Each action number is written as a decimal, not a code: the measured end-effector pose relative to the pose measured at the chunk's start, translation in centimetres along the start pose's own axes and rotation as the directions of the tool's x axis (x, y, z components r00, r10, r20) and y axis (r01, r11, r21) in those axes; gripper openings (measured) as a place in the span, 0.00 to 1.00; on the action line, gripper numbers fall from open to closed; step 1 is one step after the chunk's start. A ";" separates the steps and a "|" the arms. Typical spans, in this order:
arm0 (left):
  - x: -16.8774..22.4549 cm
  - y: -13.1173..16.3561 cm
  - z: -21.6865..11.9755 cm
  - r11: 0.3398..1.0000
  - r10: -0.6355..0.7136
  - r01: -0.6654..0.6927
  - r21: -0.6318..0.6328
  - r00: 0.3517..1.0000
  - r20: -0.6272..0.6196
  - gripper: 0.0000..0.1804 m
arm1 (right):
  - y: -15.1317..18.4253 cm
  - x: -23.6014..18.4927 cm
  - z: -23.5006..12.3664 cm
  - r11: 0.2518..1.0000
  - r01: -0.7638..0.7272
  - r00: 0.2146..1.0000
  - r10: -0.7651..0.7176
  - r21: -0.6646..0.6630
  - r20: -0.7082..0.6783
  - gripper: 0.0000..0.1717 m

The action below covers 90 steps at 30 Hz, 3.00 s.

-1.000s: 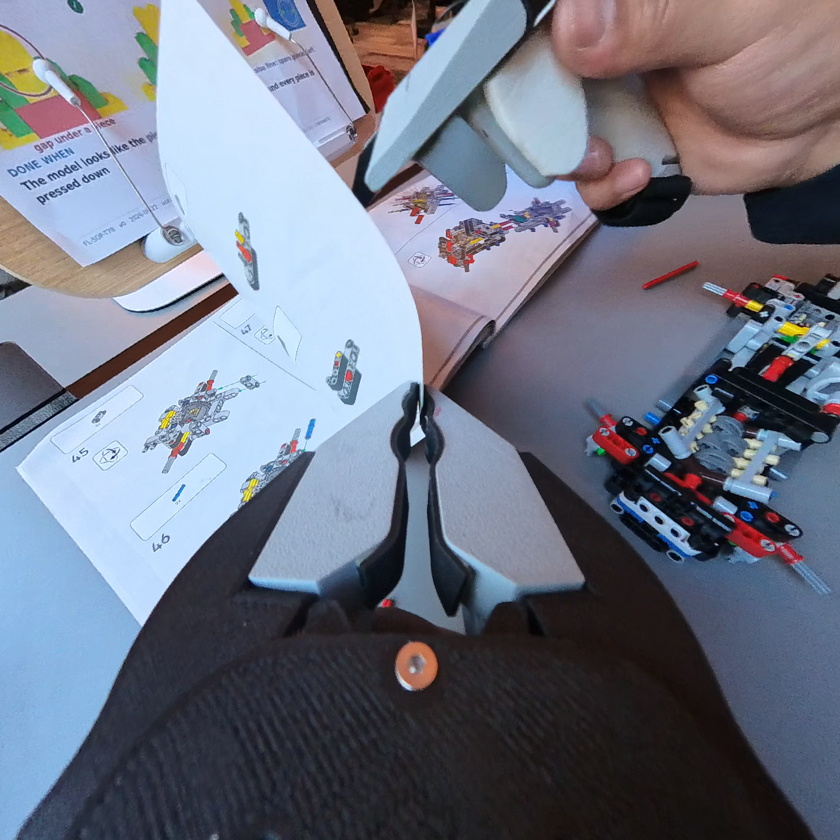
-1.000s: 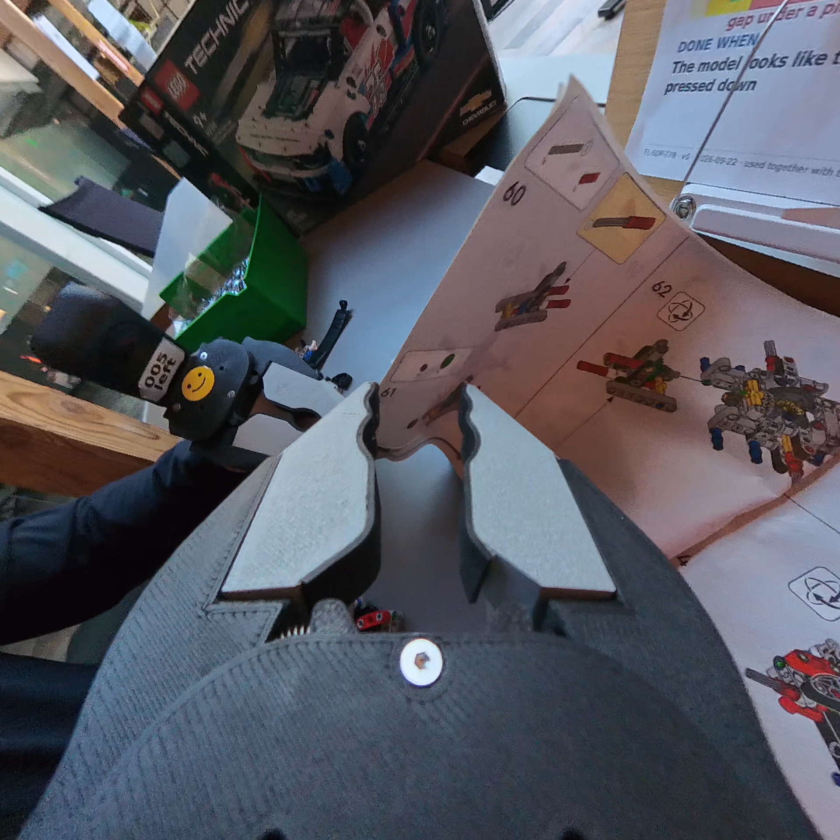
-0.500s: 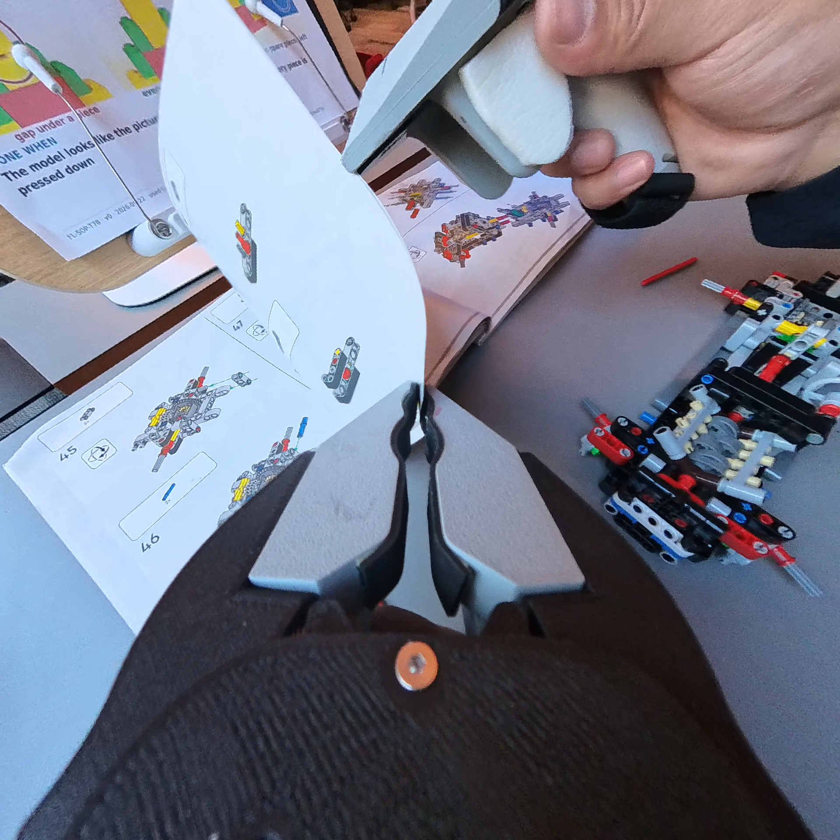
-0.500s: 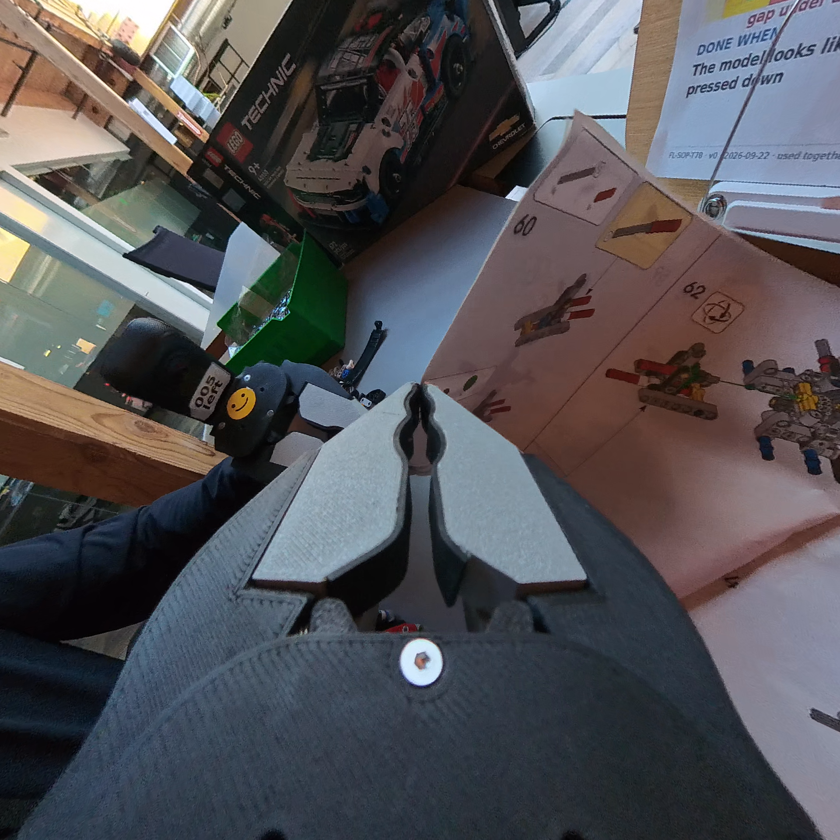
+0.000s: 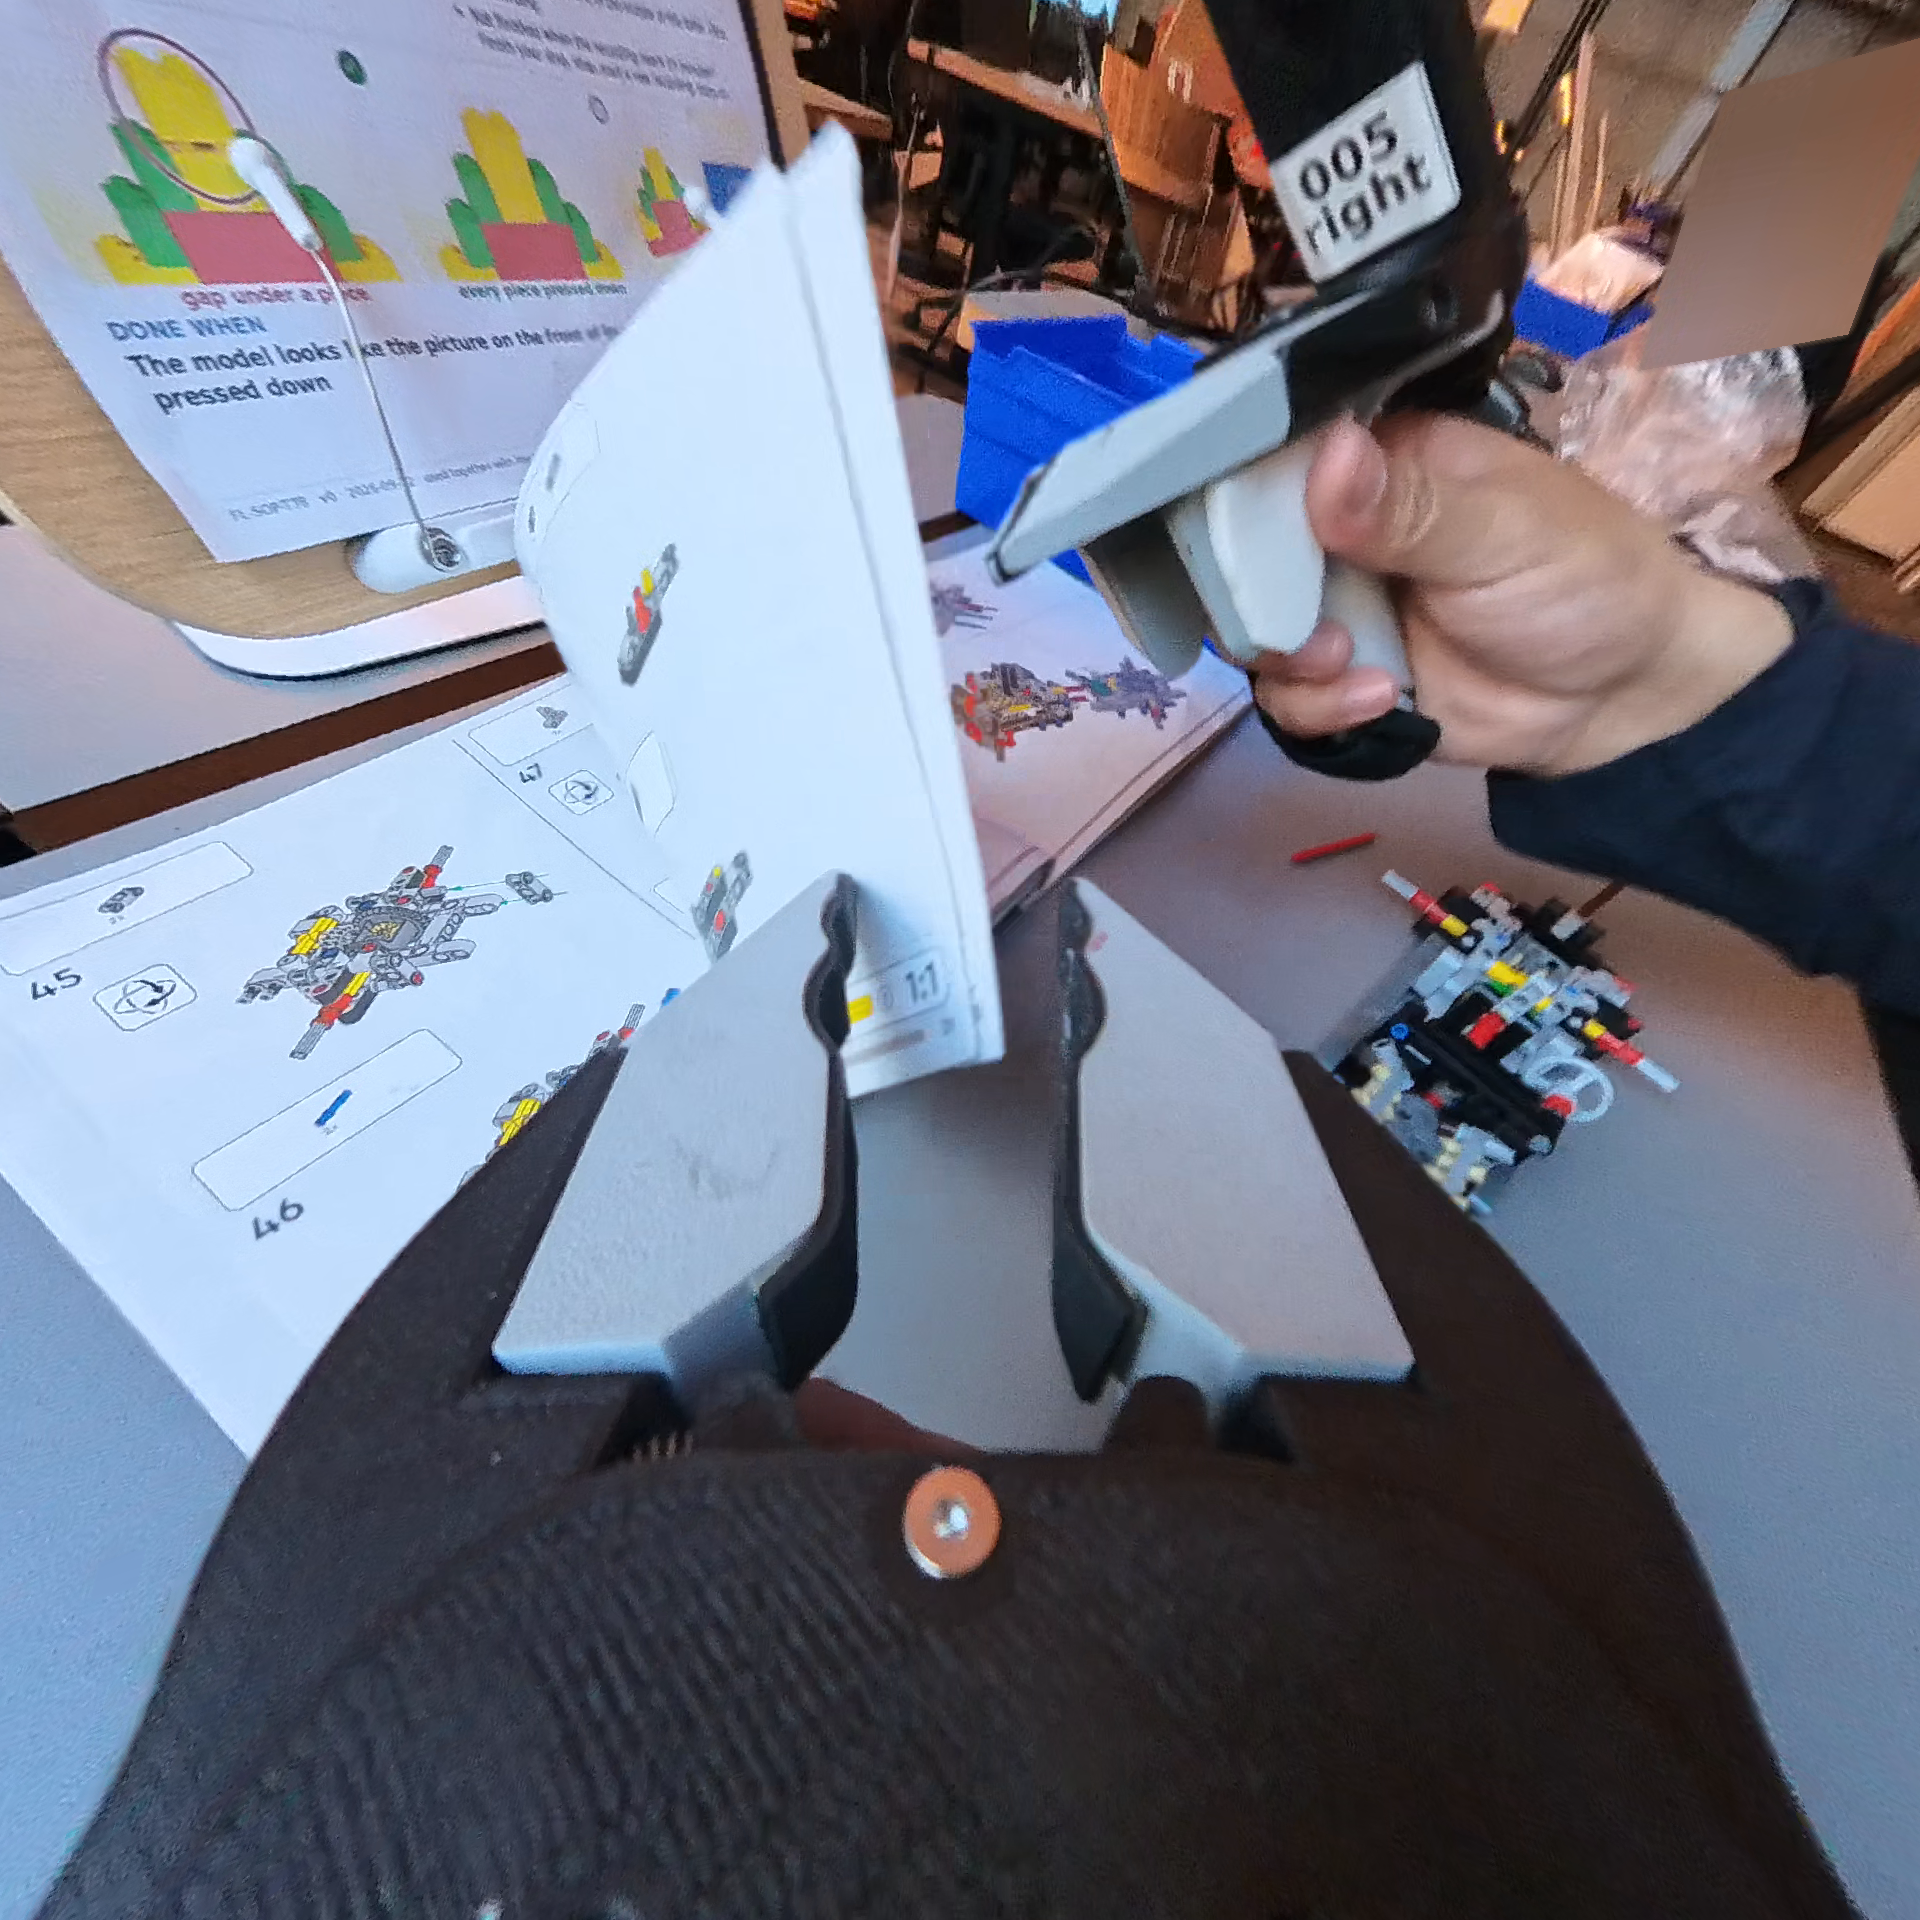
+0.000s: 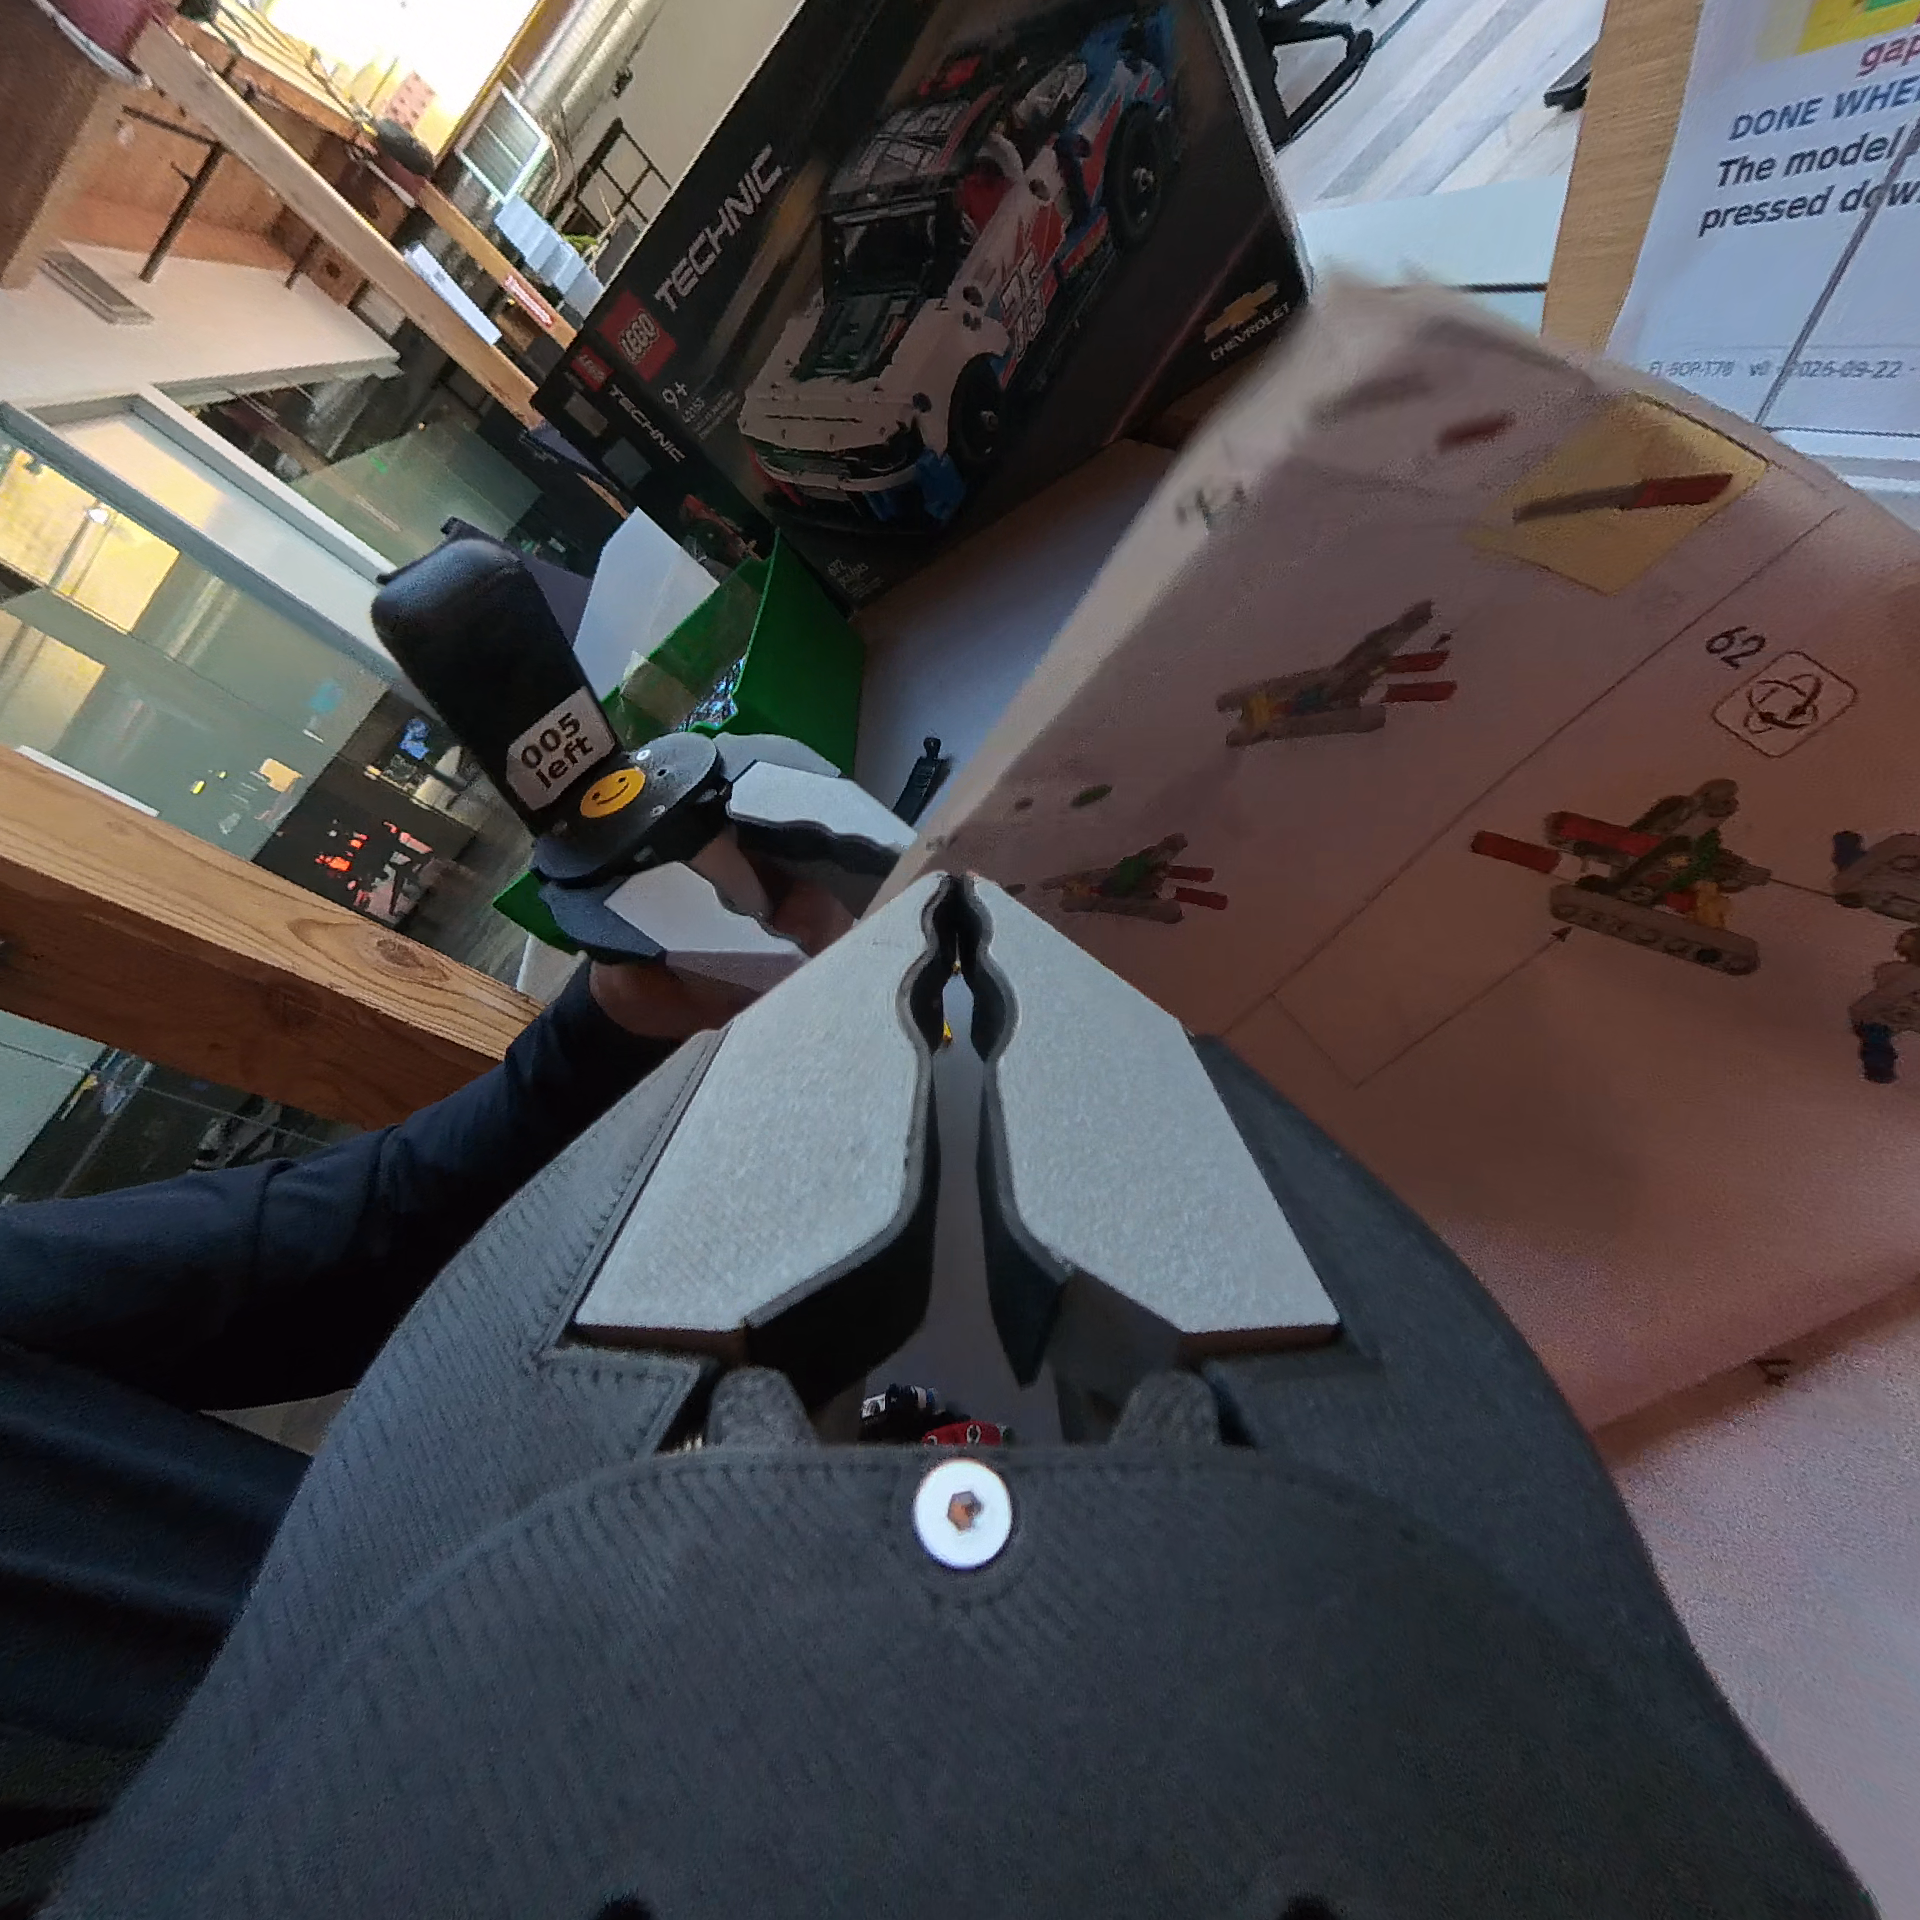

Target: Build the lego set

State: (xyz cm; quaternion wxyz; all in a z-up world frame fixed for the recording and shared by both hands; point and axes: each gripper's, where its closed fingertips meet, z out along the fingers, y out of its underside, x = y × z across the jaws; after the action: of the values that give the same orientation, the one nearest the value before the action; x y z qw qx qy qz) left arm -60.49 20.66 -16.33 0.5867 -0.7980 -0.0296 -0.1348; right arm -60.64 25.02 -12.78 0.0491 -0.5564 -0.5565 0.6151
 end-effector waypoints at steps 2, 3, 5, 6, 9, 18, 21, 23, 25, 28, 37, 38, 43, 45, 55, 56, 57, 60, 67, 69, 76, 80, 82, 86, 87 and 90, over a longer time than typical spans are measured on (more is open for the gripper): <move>-0.3 -0.1 -0.1 1.000 -0.016 0.016 0.006 1.000 0.009 0.21 | 0.2 -0.1 0.1 1.000 0.004 1.000 -0.004 -0.006 0.001 0.00; -0.5 0.1 -0.1 1.000 -0.015 0.015 0.000 1.000 0.018 0.22 | 0.3 0.0 0.1 1.000 0.007 1.000 -0.007 -0.009 0.000 0.00; -0.6 0.5 0.1 1.000 -0.011 0.011 -0.017 1.000 0.017 0.20 | 0.4 0.4 0.0 1.000 0.010 1.000 -0.011 -0.012 -0.016 0.00; -0.6 0.7 0.1 1.000 -0.002 0.002 -0.022 1.000 0.010 0.10 | 0.5 0.6 0.0 1.000 0.005 1.000 -0.006 -0.011 -0.021 0.00; -1.4 1.9 0.5 0.997 0.026 -0.022 -0.073 0.998 0.056 0.00 | 0.8 0.7 0.3 1.000 -0.027 1.000 0.027 -0.015 -0.013 0.00; -0.3 3.0 1.6 0.988 0.099 -0.091 -0.127 0.994 0.052 0.00 | 2.6 2.1 2.9 0.994 -0.019 0.993 0.006 -0.111 -0.117 0.11; 0.0 3.1 1.8 0.986 0.106 -0.099 -0.132 0.993 0.047 0.00 | 2.5 2.4 3.2 0.994 -0.018 0.992 0.005 -0.104 -0.123 0.09; 0.1 3.1 1.8 0.986 0.106 -0.099 -0.134 0.993 0.044 0.00 | 2.4 2.5 3.2 0.995 -0.019 0.992 0.007 -0.099 -0.123 0.05; 0.2 3.2 1.9 0.986 0.106 -0.099 -0.136 0.994 0.041 0.00 | 2.2 2.6 3.2 0.996 -0.022 0.993 0.011 -0.089 -0.121 0.02; 0.2 3.1 1.9 0.986 0.104 -0.098 -0.134 0.994 0.044 0.00 | 2.2 2.8 3.2 0.996 -0.023 0.992 0.013 -0.084 -0.123 0.00; -1.0 1.9 0.9 0.995 0.037 -0.029 -0.093 0.996 0.079 0.17 | 1.7 2.6 1.9 0.995 0.027 0.986 -0.041 -0.092 -0.159 0.00; -1.3 1.7 0.7 0.996 0.022 -0.015 -0.082 0.996 0.086 0.20 | 1.6 2.5 1.6 0.995 0.034 0.986 -0.049 -0.095 -0.162 0.00; -3.1 1.9 -0.1 0.995 -0.039 0.052 -0.088 0.989 0.143 0.25 | 1.1 3.0 -2.2 0.986 0.086 0.958 -0.121 -0.142 -0.259 0.00; -4.6 3.0 -0.4 0.988 -0.056 0.083 -0.129 0.977 0.206 0.14 | 1.1 4.3 -5.4 0.981 0.090 0.930 -0.144 -0.172 -0.338 0.00; -7.5 6.7 -0.5 0.954 -0.125 0.197 -0.225 0.947 0.297 0.00 | 4.4 13.3 -21.1 0.987 -0.077 0.752 -0.038 -0.145 -0.658 0.00; -7.5 6.7 -0.7 0.954 -0.116 0.190 -0.232 0.947 0.299 0.00 | 4.8 13.9 -21.7 0.986 -0.089 0.740 -0.030 -0.143 -0.672 0.00; -7.5 6.7 -0.8 0.954 -0.112 0.187 -0.236 0.948 0.298 0.00 | 5.2 14.4 -22.2 0.984 -0.101 0.727 -0.027 -0.145 -0.686 0.00; -7.7 6.4 -1.3 0.953 -0.135 0.205 -0.221 0.946 0.295 0.00 | 5.9 15.4 -23.7 0.981 -0.116 0.687 -0.034 -0.155 -0.726 0.00; -8.7 6.3 -2.5 0.945 -0.203 0.264 -0.191 0.935 0.291 0.00 | 8.4 16.7 -27.6 0.893 -0.202 0.469 -0.273 -0.403 -0.840 0.00; -8.7 6.3 -2.6 0.944 -0.213 0.272 -0.186 0.934 0.286 0.00 | 8.3 16.5 -28.0 0.871 -0.197 0.425 -0.338 -0.451 -0.840 0.00; -9.3 6.3 -3.4 0.941 -0.221 0.282 -0.189 0.931 0.290 0.00 | 7.8 16.3 -28.2 0.861 -0.166 0.404 -0.385 -0.480 -0.830 0.00; -9.6 6.5 -3.9 0.935 -0.241 0.302 -0.188 0.927 0.286 0.00 | 7.2 15.3 -27.0 0.894 -0.092 0.458 -0.353 -0.438 -0.816 0.00; -9.6 6.7 -3.9 0.933 -0.243 0.303 -0.194 0.928 0.283 0.00 | 6.7 14.6 -26.2 0.914 -0.049 0.494 -0.329 -0.403 -0.805 0.00; -9.5 6.8 -3.8 0.933 -0.237 0.297 -0.204 0.932 0.272 0.00 | 6.0 13.5 -24.8 0.945 0.036 0.559 -0.290 -0.326 -0.777 0.00; -9.2 6.6 -3.8 0.934 -0.239 0.295 -0.201 0.936 0.259 0.00 | 5.9 13.1 -24.3 0.950 0.061 0.584 -0.283 -0.307 -0.761 0.00; -7.2 4.7 -3.2 0.943 -0.281 0.301 -0.146 0.949 0.140 0.00 | 5.9 11.7 -22.4 0.963 0.118 0.670 -0.258 -0.243 -0.697 0.00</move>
State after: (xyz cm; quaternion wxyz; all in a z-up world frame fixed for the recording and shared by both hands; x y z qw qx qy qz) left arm -67.03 16.94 -21.59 0.4894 -0.8372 -0.1706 -0.1748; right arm -45.20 44.85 -19.15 0.2776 -0.6946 -0.5988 0.2862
